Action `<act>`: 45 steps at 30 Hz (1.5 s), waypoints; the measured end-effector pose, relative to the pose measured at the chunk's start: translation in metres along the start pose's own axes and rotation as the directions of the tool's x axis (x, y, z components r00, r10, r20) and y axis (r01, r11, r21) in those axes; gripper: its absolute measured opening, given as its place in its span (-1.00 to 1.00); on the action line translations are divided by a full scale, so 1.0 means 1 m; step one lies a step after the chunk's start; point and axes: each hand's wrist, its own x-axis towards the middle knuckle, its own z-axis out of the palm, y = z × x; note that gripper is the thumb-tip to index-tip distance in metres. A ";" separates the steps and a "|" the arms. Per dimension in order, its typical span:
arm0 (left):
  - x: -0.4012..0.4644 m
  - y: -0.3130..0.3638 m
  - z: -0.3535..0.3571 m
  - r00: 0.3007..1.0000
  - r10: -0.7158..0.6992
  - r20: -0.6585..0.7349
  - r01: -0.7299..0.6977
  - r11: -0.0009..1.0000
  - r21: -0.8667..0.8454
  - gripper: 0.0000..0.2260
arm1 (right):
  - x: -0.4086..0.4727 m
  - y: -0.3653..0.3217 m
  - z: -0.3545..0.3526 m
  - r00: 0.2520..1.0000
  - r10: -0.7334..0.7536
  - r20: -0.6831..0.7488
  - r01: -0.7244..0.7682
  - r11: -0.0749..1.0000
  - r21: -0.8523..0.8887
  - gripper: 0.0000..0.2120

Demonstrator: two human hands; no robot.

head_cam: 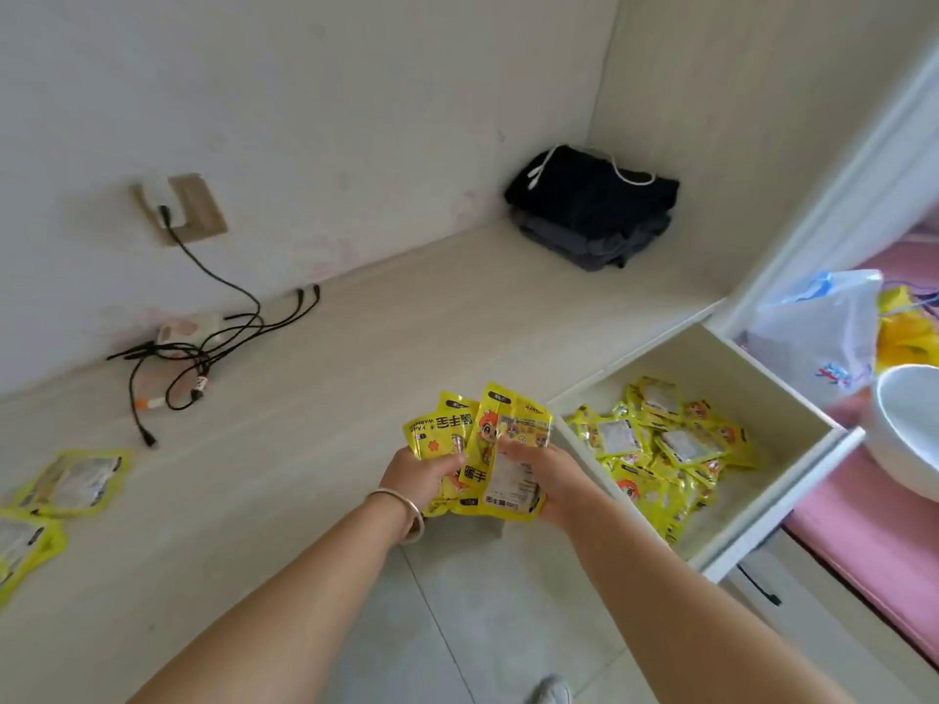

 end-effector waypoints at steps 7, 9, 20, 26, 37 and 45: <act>0.036 0.028 0.158 0.985 -0.026 0.168 0.007 0.994 0.111 -0.96 | 0.000 -0.034 -0.149 0.967 0.023 -0.253 0.010 0.992 0.129 -0.87; 0.050 0.030 0.193 0.978 -0.069 0.198 0.033 0.983 0.180 -0.80 | 0.000 -0.037 -0.180 0.950 0.067 -0.306 -0.016 0.986 0.164 -0.85; 0.142 0.035 0.309 0.922 -0.256 0.290 0.120 0.902 0.415 -0.35 | 0.058 -0.039 -0.272 0.850 0.234 -0.472 -0.052 0.929 0.367 -0.71; 0.185 0.031 0.337 0.899 -0.353 0.260 0.138 0.791 0.596 -0.29 | 0.103 -0.024 -0.289 0.698 0.397 -0.596 -0.138 0.891 0.433 -0.50; 0.251 0.009 0.366 0.923 -0.343 0.172 0.117 0.678 0.726 -0.44 | 0.149 -0.014 -0.312 0.460 0.507 -0.729 -0.088 0.843 0.531 -0.73; 0.258 0.018 0.358 0.952 -0.279 0.125 0.129 0.738 0.662 -0.67 | 0.150 -0.016 -0.310 0.358 0.527 -0.771 -0.171 0.848 0.501 -0.61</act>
